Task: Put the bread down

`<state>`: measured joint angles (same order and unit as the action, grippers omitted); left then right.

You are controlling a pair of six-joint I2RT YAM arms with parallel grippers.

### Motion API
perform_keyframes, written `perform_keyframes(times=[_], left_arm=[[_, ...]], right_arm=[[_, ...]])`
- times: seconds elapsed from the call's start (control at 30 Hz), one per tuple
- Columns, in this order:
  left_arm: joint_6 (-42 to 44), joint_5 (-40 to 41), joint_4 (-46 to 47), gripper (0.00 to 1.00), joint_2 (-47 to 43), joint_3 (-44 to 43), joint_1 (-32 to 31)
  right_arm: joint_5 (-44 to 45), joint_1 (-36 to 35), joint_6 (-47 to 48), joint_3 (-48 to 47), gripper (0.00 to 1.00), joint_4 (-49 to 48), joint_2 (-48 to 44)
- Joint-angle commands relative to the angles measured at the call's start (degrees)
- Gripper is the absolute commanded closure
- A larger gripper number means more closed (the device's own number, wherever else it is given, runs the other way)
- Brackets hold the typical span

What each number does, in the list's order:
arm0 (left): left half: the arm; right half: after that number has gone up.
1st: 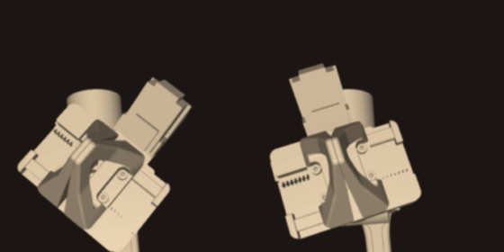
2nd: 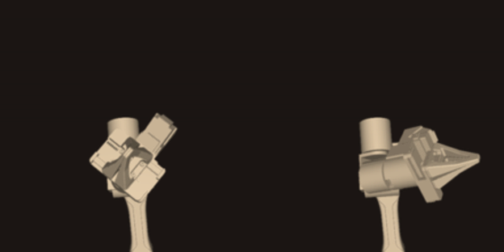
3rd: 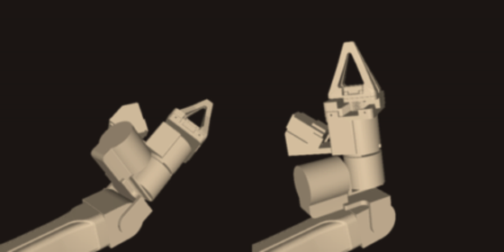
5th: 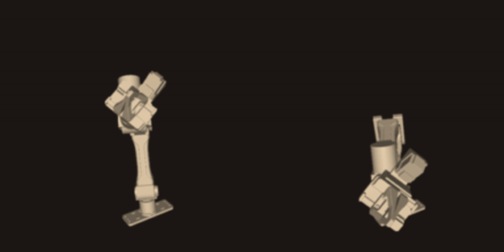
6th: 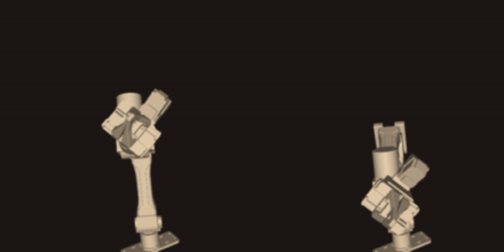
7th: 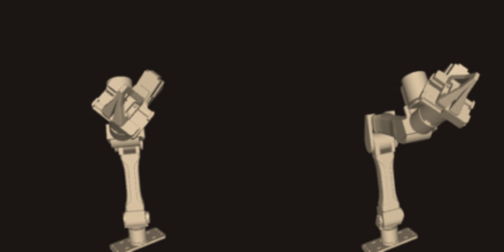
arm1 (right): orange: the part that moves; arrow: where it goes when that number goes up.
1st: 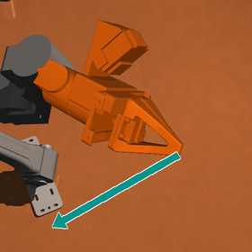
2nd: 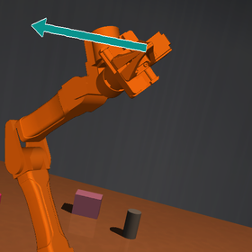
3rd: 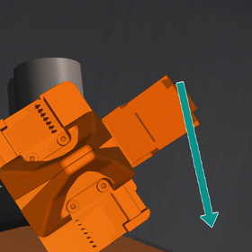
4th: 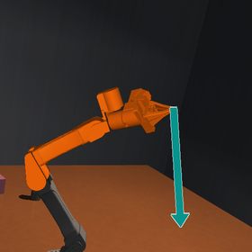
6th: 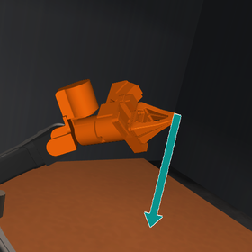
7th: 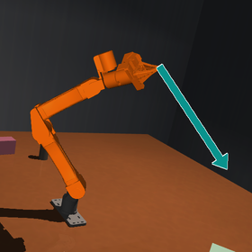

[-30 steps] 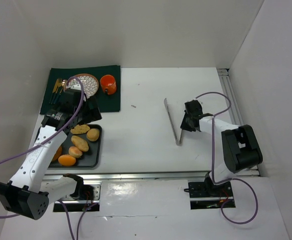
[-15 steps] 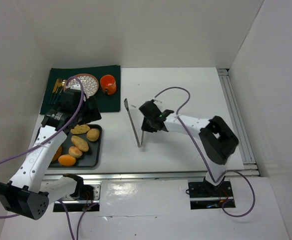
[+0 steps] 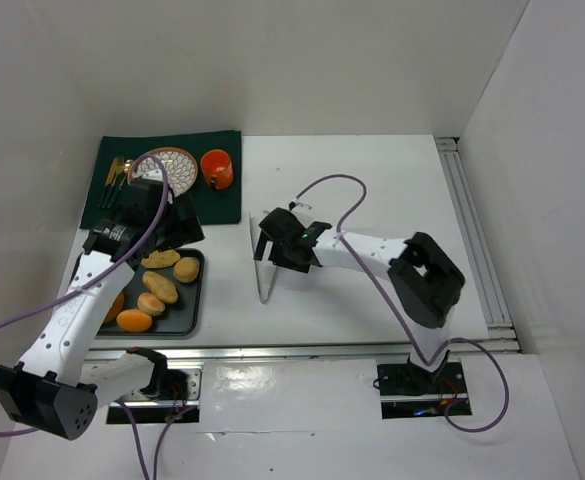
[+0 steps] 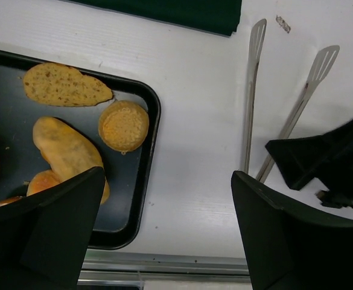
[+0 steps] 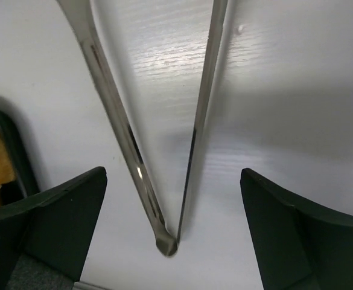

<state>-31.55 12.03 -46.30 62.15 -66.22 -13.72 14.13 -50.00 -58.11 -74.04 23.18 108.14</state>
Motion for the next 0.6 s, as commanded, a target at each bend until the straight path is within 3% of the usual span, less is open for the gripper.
perform_keyframes(times=[0.0,0.13,0.27,0.57], left_arm=[[-0.4,-3.2,-0.2,0.01,1.5,-1.2,-1.6],[-6.2,-4.6,1.3,0.01,5.6,-0.1,-9.2],[-11.2,-0.8,2.7,0.01,12.6,-0.8,-16.3],[-15.6,-0.2,6.8,0.01,26.6,-0.8,-25.8]], right_arm=[[7.1,0.1,3.2,2.3,0.01,-1.6,-12.8],[11.1,2.6,9.3,7.5,0.01,-0.1,-23.0],[15.0,8.9,10.8,11.9,0.01,2.7,-34.1],[15.6,19.1,13.9,15.7,0.01,6.4,-43.7]])
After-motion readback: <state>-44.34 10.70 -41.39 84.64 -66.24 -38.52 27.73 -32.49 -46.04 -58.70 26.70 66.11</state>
